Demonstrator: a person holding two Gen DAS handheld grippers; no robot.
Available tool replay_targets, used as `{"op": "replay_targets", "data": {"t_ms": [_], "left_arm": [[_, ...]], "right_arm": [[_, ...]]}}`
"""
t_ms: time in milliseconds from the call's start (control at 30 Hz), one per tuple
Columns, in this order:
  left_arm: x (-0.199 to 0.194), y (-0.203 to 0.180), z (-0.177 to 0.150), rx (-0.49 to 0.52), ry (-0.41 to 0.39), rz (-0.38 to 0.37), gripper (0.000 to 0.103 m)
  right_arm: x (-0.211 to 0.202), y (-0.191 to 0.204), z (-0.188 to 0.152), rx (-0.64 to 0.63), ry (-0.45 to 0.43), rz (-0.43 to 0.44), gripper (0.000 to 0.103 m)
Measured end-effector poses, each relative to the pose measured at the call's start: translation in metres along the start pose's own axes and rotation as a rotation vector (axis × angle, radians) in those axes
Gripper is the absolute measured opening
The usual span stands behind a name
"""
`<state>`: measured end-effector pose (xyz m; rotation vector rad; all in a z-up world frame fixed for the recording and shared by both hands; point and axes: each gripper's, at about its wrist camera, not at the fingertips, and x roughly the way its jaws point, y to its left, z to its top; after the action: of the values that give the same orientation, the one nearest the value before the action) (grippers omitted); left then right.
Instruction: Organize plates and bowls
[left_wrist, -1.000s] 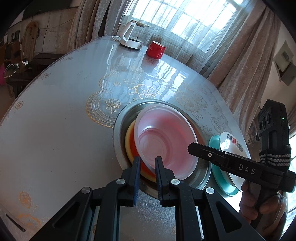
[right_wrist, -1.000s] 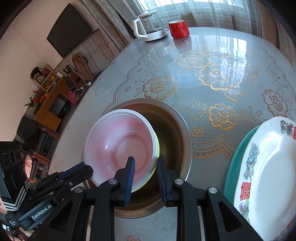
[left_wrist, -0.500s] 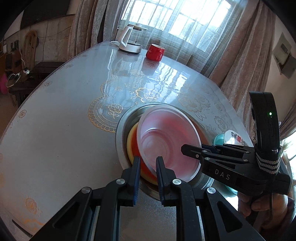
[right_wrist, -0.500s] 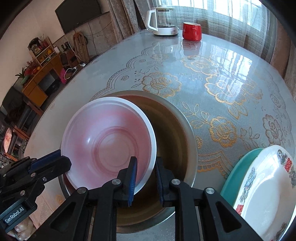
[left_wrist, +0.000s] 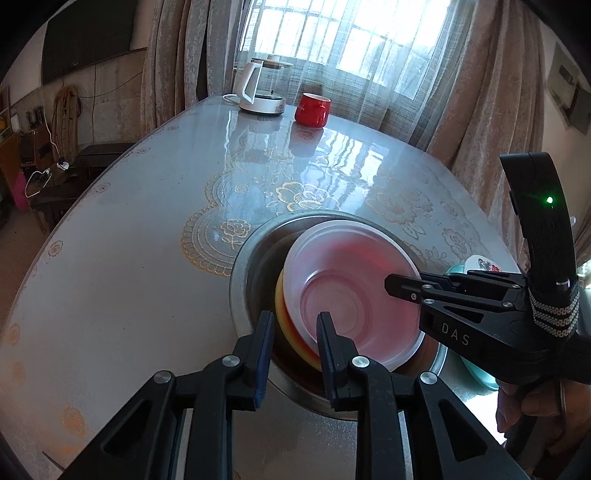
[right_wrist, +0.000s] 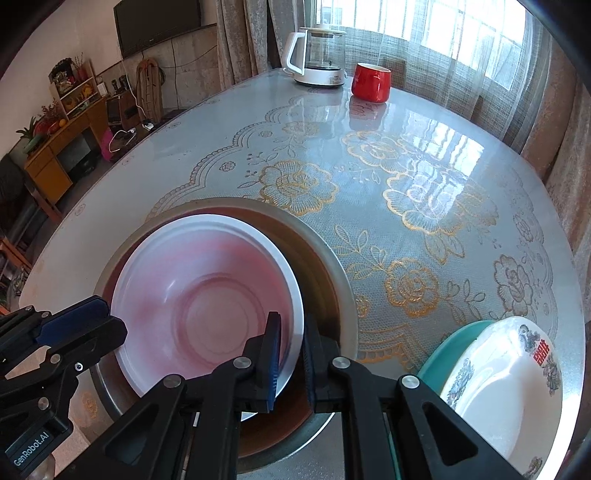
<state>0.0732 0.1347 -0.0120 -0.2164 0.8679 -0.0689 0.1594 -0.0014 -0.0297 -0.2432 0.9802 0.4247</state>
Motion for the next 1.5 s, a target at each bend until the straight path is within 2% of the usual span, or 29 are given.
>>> {"op": "replay_targets", "data": {"t_ms": [200, 267, 367, 633, 933, 1500], "left_arm": [[0.000, -0.003, 0.000, 0.024, -0.018, 0.044, 0.024], [0.000, -0.005, -0.001, 0.032, -0.024, 0.055, 0.024], [0.000, -0.008, -0.003, 0.045, -0.028, 0.066, 0.024], [0.001, -0.010, -0.004, 0.059, -0.029, 0.074, 0.024], [0.002, -0.011, -0.005, 0.072, -0.037, 0.090, 0.024], [0.004, -0.014, -0.005, 0.072, -0.042, 0.115, 0.024]], "right_arm": [[0.002, -0.002, 0.001, 0.046, -0.005, 0.031, 0.012], [0.000, -0.007, 0.000, 0.068, -0.013, 0.052, 0.015], [-0.008, -0.010, -0.003, 0.083, -0.041, 0.067, 0.019], [-0.022, -0.012, -0.017, 0.093, -0.075, 0.092, 0.019], [-0.016, -0.002, -0.019, 0.072, -0.098, 0.057, 0.010], [-0.013, -0.009, -0.019, 0.124, -0.113, 0.082, 0.011]]}}
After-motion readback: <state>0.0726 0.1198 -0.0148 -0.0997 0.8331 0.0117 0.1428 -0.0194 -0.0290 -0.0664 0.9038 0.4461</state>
